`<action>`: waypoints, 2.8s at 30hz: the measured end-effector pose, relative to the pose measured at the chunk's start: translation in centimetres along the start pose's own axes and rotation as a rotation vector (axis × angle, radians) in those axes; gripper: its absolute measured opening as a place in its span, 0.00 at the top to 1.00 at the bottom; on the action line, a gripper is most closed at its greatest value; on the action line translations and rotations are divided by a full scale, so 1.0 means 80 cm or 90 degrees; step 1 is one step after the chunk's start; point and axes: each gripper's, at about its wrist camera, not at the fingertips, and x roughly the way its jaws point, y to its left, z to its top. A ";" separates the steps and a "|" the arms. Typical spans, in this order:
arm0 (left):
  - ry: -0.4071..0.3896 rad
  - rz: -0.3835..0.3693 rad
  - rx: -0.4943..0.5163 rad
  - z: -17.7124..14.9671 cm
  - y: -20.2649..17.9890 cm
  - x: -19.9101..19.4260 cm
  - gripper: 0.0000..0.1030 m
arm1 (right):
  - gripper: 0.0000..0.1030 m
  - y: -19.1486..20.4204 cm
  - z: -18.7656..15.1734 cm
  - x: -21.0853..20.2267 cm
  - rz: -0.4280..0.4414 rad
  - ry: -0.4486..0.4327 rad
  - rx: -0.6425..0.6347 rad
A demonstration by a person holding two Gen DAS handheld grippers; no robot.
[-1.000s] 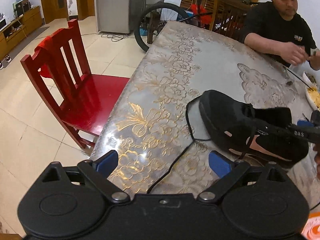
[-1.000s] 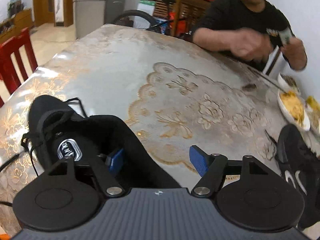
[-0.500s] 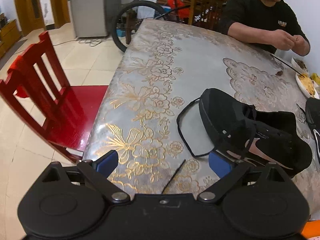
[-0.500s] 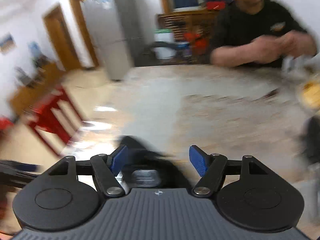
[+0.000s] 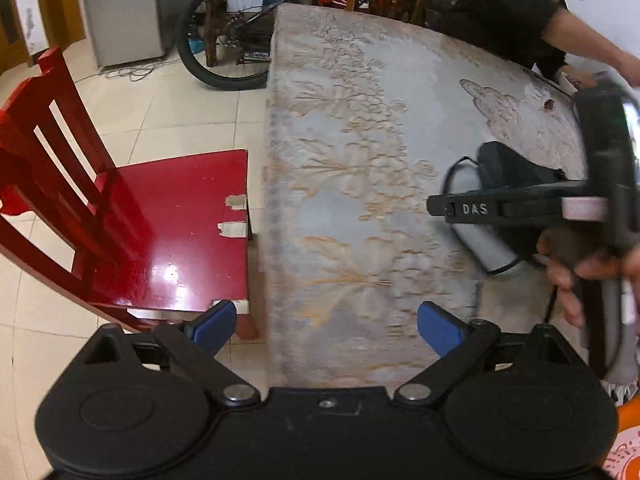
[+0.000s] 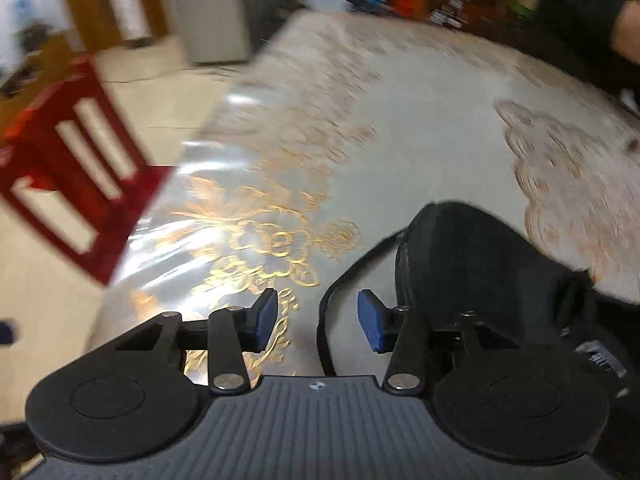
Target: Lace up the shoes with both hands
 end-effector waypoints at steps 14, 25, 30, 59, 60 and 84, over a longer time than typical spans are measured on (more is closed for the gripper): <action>-0.036 -0.104 0.153 0.098 -0.007 0.036 0.06 | 1.00 0.010 -0.080 -0.102 0.098 0.004 -0.084; -0.076 -0.241 0.385 0.224 -0.192 0.156 0.06 | 1.00 -0.156 -0.144 -0.133 -0.251 -0.070 0.367; -0.046 -0.214 0.479 0.205 -0.244 0.185 0.07 | 0.99 -0.194 -0.139 -0.116 -0.258 -0.082 0.372; -0.060 -0.080 0.213 0.079 -0.209 0.069 0.07 | 0.98 -0.298 -0.142 -0.133 -0.147 -0.105 0.167; -0.062 -0.083 0.206 0.077 -0.204 0.066 0.07 | 0.98 -0.297 -0.155 -0.138 -0.157 -0.091 0.167; -0.043 -0.096 0.103 0.028 -0.160 0.052 0.07 | 0.67 -0.174 -0.154 -0.095 -0.011 0.023 -0.430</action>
